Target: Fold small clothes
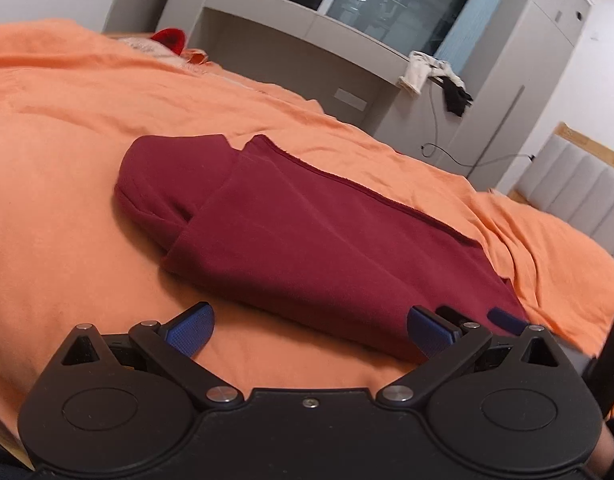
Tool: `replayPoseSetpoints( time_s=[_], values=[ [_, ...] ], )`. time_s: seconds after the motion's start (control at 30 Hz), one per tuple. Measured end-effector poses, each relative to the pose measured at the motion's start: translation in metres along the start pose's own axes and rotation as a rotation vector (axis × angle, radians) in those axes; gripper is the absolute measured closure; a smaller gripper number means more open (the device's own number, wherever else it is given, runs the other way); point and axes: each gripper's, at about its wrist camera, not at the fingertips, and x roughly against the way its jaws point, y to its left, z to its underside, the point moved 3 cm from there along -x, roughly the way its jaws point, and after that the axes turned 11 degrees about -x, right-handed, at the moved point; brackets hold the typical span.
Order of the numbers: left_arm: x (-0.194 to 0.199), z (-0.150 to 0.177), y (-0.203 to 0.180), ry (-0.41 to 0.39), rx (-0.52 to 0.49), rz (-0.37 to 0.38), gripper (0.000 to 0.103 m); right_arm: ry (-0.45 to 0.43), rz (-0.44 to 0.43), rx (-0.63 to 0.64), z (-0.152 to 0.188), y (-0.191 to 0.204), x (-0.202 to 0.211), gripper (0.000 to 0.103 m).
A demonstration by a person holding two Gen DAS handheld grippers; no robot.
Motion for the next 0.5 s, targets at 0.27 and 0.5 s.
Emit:
replayPoseSetpoints(
  time_s=[0.27, 0.5],
  values=[
    [-0.024, -0.02, -0.001, -0.001, -0.014, -0.107, 0.001, -0.005, -0.001, -0.007, 0.002, 0.0, 0.0, 0.0],
    [-0.032, -0.036, 0.02, -0.037, 0.045, -0.175, 0.001, -0.017, -0.001, -0.007, 0.004, 0.0, -0.001, 0.0]
  ],
)
